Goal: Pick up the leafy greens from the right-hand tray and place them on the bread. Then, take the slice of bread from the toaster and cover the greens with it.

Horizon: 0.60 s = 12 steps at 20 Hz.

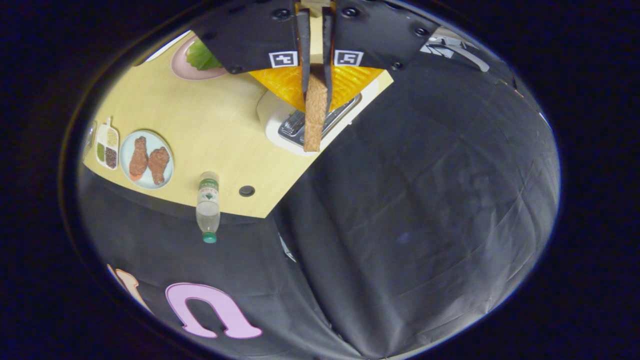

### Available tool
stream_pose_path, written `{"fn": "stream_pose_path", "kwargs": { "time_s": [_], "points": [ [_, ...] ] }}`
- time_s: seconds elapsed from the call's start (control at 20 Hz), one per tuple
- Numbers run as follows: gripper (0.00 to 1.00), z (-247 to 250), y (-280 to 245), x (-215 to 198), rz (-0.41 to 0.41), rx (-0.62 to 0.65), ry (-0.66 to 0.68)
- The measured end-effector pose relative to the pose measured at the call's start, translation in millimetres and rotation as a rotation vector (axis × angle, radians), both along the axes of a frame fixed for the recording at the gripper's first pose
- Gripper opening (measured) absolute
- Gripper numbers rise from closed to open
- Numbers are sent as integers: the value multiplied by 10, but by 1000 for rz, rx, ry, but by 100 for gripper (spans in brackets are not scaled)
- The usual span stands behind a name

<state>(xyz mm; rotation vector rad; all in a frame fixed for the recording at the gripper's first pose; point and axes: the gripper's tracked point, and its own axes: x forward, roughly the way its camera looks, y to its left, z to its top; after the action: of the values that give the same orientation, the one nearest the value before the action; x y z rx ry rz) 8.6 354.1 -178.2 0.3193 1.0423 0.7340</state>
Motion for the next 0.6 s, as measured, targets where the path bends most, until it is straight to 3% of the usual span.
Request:
{"fn": "stream_pose_path", "kwargs": {
  "time_s": [0.6],
  "points": [
    [13,-157,-717,-100,-144,-28,39]
  ]
}}
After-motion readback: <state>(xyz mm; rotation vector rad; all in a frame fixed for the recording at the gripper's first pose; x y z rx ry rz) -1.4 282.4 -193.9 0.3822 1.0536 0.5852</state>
